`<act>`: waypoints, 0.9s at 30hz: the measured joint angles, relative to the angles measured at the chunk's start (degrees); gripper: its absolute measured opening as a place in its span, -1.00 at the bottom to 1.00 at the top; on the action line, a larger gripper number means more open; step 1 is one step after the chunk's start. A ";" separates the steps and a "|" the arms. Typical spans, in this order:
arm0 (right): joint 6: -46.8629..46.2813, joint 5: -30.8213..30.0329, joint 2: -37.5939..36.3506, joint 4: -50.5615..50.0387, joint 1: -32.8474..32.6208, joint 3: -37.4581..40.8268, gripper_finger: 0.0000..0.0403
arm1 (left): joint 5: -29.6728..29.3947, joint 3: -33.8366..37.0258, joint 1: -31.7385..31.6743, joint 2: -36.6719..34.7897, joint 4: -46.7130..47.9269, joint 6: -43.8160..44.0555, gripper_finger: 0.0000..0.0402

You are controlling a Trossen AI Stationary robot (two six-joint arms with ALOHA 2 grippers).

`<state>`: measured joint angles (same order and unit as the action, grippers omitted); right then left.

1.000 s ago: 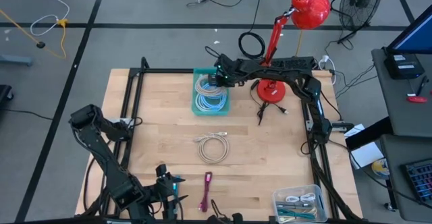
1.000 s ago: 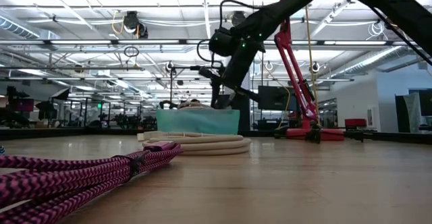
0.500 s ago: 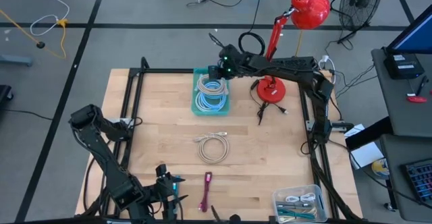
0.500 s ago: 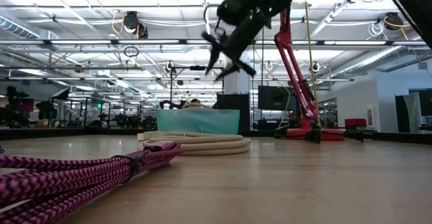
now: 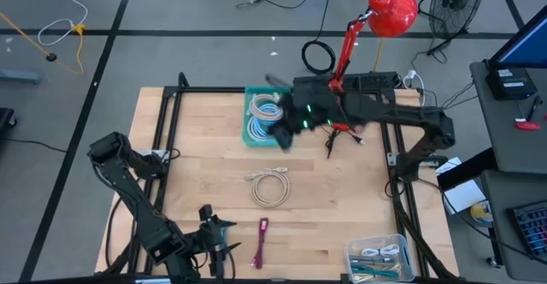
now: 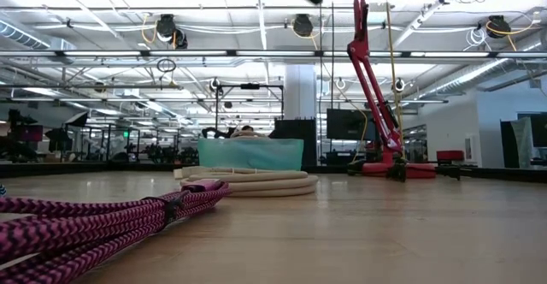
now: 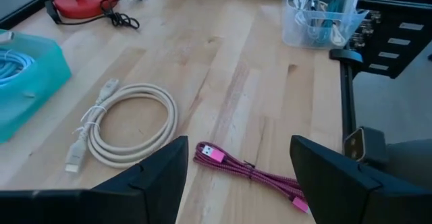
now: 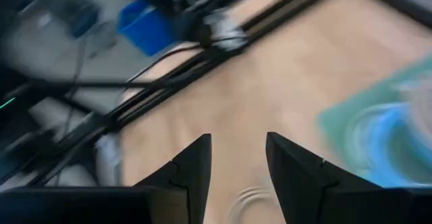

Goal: Pick & Place USB Port
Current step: Put the brown HDMI cable into the green bin

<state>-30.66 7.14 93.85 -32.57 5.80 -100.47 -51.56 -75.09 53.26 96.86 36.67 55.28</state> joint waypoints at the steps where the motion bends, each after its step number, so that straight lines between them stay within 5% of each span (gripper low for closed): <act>1: 0.40 -0.83 -0.42 0.23 -2.61 -0.01 -0.34 | 0.08 0.00 -0.27 0.00 0.00 -0.08 0.30; 9: 3.94 -12.55 -0.17 0.89 -23.54 0.64 -0.34 | 0.56 0.00 -2.68 0.00 0.01 -0.08 0.30; 15: 3.50 -26.09 0.23 6.42 -35.32 9.70 -0.34 | 0.64 0.00 -4.64 0.00 1.18 -0.06 0.30; 23: -5.01 -37.09 0.17 18.30 -42.40 26.79 -0.34 | 0.29 0.00 -11.33 0.00 9.36 2.33 0.30; 27: -9.87 -36.79 -0.76 21.70 -42.88 33.75 -0.34 | 4.21 0.00 -18.77 0.00 11.45 -0.62 0.30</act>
<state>-40.54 -29.66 93.09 -10.86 -37.07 -66.71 -47.35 -75.09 34.50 96.86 48.11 54.66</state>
